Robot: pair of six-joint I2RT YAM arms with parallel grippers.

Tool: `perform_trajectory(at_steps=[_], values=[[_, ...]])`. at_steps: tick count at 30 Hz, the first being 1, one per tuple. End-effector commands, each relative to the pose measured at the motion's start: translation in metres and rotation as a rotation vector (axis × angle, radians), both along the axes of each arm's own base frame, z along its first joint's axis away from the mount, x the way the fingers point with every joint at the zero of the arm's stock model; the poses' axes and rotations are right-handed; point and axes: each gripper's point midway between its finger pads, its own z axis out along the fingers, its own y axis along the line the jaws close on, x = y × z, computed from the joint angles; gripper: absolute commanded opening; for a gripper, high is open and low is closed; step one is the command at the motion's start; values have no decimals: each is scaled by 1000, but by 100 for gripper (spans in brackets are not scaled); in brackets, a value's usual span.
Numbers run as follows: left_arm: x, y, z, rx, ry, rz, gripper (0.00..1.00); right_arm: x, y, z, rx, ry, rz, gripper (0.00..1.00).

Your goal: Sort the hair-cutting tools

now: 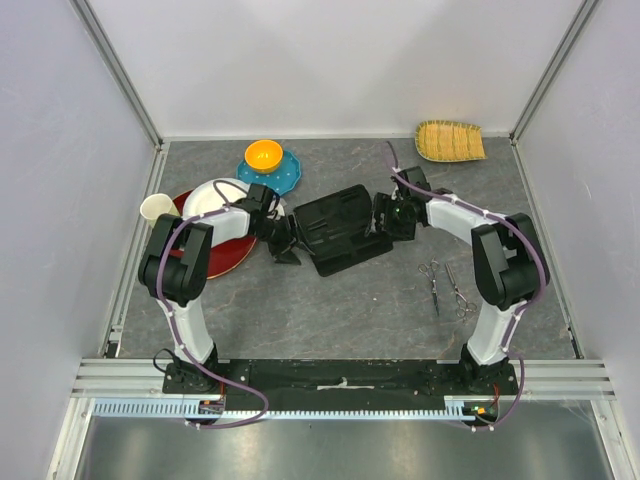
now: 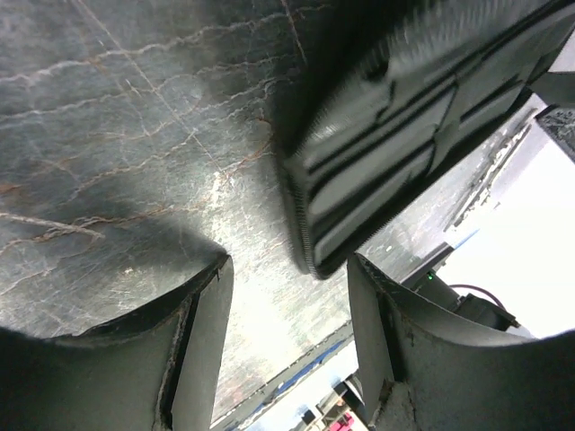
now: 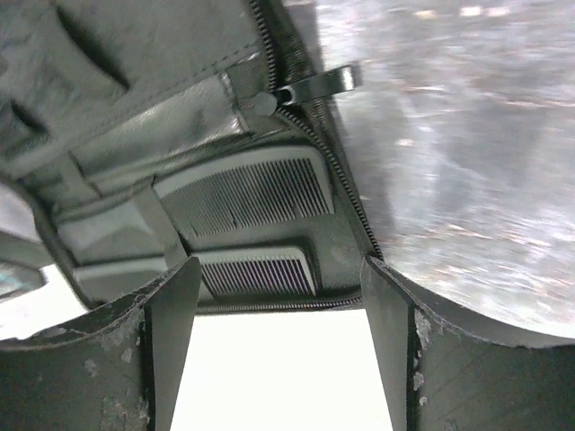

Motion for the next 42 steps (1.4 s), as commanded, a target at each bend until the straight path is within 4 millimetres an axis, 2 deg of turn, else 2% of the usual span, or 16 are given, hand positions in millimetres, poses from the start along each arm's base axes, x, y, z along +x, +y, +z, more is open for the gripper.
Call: perform_trajectory(at_steps=[1,5,6,7,9,12,14,17,21,26,29,34,42], values=[[16,11,13,96,-95,20,62,7,-53,22,-232,-46,-103,78],[25,24,33,163,-167,51,63,-5,-89,37,-400,-32,-186,76],[27,25,39,169,-185,56,64,-5,-95,45,-419,-58,-202,76],[30,28,46,181,-214,64,64,-10,-99,45,-433,-58,-201,76],[33,31,53,191,-235,69,65,-15,-107,55,-456,-86,-225,76],[38,31,66,193,-273,66,66,-28,-120,57,-509,-59,-260,75],[40,31,74,186,-294,63,67,-40,-128,54,-544,-19,-270,73],[43,31,83,188,-325,54,71,-56,-138,46,-580,27,-303,66],[45,36,89,219,-358,40,85,-78,-145,27,-593,93,-327,58],[47,39,96,232,-393,34,93,-87,-150,13,-580,125,-345,51],[46,39,96,229,-393,31,94,-91,-155,7,-593,143,-351,46],[46,36,93,216,-381,27,94,-97,-153,-6,-567,177,-350,38],[45,28,96,167,-385,16,93,-110,-146,-31,-507,249,-338,29]])
